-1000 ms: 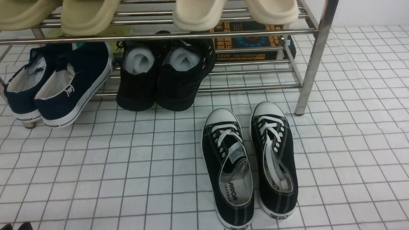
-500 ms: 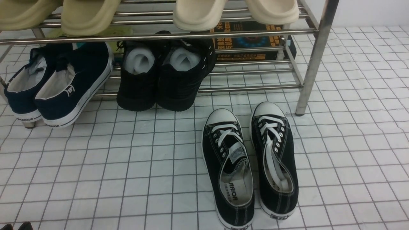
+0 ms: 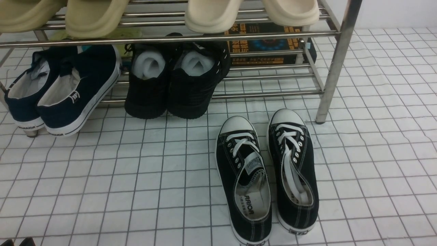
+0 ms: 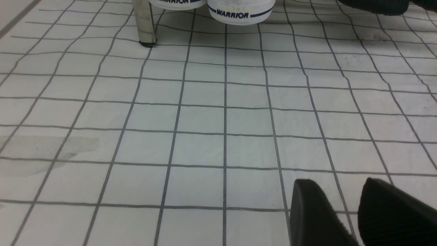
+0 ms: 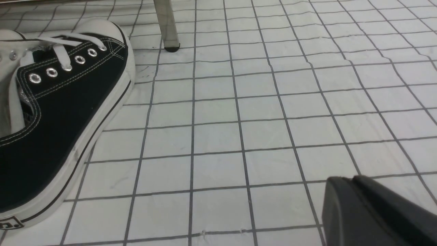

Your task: Take the shoes off the shelf with your hand from the white checkered tablecloth.

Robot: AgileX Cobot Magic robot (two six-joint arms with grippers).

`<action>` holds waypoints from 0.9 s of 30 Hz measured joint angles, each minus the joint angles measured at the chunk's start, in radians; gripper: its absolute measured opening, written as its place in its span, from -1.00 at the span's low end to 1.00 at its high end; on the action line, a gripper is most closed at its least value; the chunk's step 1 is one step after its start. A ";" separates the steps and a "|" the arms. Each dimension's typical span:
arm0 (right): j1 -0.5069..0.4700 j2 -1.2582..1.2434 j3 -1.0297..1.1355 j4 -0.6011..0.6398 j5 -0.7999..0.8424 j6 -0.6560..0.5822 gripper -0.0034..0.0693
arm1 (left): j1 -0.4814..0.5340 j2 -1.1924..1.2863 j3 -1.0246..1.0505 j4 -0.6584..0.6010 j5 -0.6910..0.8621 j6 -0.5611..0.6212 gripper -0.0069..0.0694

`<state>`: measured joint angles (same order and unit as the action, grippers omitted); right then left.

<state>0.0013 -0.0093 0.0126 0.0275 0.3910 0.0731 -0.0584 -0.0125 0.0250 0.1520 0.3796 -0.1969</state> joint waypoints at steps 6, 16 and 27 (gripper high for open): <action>0.000 0.000 0.000 0.001 0.000 0.000 -0.76 | 0.000 0.000 0.000 0.000 0.000 0.000 -0.19; 0.000 0.000 0.000 0.001 0.000 0.000 -0.73 | 0.000 0.000 0.000 0.000 0.000 0.000 -0.19; 0.000 0.000 0.000 0.001 0.000 0.000 -0.69 | 0.000 0.000 0.000 0.000 0.000 0.000 -0.19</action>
<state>0.0013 -0.0093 0.0126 0.0284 0.3910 0.0731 -0.0584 -0.0125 0.0250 0.1520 0.3796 -0.1969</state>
